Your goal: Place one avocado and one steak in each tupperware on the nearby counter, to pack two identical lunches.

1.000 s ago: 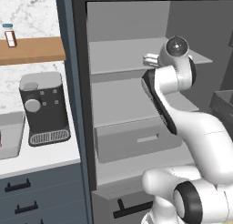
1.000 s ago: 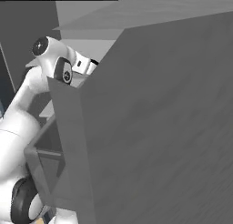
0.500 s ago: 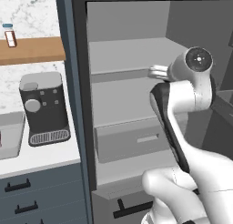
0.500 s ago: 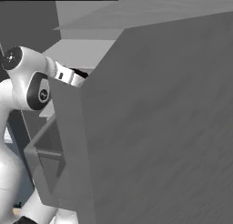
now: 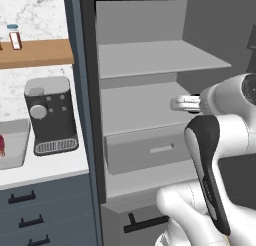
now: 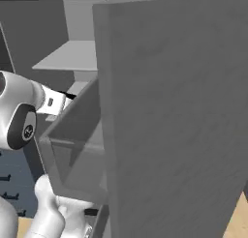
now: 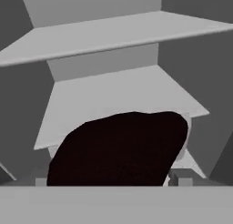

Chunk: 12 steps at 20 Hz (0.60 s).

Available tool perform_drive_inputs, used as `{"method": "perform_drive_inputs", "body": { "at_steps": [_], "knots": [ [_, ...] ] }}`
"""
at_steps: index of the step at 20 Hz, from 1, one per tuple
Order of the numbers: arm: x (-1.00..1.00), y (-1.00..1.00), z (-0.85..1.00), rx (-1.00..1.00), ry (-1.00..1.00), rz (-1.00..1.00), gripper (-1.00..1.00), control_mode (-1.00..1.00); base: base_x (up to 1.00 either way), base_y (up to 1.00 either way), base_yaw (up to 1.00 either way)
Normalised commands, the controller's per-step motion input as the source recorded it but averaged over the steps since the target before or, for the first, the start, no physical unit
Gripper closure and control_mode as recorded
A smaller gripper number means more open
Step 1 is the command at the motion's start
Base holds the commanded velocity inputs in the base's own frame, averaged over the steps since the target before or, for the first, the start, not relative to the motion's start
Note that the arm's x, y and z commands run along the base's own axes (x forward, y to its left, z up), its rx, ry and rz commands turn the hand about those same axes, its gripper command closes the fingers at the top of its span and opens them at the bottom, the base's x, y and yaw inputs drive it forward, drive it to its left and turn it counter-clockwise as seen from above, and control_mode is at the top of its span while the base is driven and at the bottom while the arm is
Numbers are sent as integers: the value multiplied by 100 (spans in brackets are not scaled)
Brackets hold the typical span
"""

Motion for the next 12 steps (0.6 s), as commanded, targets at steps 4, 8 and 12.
{"method": "perform_drive_inputs", "body": {
  "at_steps": [4, 8, 12],
  "knots": [
    [0, 0, 0, 0, 0, 0, 100, 100, -93, 23, 16],
    [0, 0, 0, 0, 0, 0, 100, 100, -84, 50, 8],
    [0, 0, 0, 0, 0, 0, 100, 100, -14, 96, 4]
  ]
}}
